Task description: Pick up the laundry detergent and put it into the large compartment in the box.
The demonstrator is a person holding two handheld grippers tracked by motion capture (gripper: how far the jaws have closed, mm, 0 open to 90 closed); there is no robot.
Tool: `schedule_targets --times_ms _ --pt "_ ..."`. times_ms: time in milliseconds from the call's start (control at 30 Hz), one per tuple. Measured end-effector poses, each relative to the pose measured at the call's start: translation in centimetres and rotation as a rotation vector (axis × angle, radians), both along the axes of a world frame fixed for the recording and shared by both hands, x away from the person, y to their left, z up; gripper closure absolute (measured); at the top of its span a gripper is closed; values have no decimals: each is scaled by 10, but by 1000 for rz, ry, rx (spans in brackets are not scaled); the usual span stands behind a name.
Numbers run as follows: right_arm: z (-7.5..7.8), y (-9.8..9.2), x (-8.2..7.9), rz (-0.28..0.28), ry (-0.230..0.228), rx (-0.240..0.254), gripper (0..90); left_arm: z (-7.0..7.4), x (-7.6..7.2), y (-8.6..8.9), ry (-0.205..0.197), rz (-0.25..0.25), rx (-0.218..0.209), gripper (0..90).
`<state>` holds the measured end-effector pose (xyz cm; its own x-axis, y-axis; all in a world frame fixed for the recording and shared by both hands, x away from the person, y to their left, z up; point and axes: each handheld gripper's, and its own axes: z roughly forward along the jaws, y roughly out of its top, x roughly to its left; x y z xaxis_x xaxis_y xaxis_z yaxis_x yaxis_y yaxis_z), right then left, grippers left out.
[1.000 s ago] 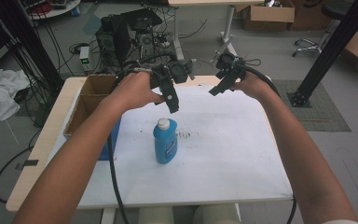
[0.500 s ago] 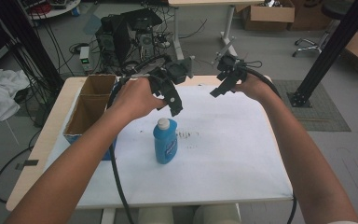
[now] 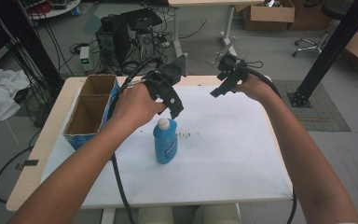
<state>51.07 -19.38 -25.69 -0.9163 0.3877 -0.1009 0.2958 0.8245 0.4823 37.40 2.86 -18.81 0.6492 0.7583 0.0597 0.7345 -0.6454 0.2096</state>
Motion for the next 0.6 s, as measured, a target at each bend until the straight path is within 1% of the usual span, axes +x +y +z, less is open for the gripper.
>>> schedule_targets --times_ms 33,133,233,267,300,333,367,400,433,467,500,533,567,600 --pt "0 0 0 0 0 0 168 0 0 0 0 0 0 188" --pt "-2 1 -1 5 2 2 167 -1 -3 1 10 34 -28 185" --pt "-3 1 -2 6 5 -2 167 -3 -5 0 14 59 -10 183" --pt "-3 1 -2 8 3 2 167 -5 -6 1 21 76 -11 183" --pt "-3 1 -2 8 3 2 167 -5 -6 1 21 76 -11 183" --pt "-3 1 -3 8 4 4 167 -7 -6 2 30 92 -14 183" --pt "-3 1 -3 8 4 4 167 -7 -6 2 30 92 -14 183" --pt "-3 0 -3 9 3 8 167 -9 -6 2 48 112 -19 184" --pt "-3 0 -3 9 3 8 167 -9 -6 2 48 112 -19 184" --pt "-3 0 -4 9 2 7 167 -11 -6 1 58 136 -24 184" --pt "-3 0 -4 9 2 7 167 -11 -6 1 58 136 -24 184" --pt "-3 0 -4 10 2 7 167 -12 -5 1 65 150 -21 184" --pt "-4 0 -4 11 4 6 167 -13 -5 1 68 152 -18 184" --pt "-5 -1 -4 15 4 8 168 -14 -4 1 79 161 -20 184"
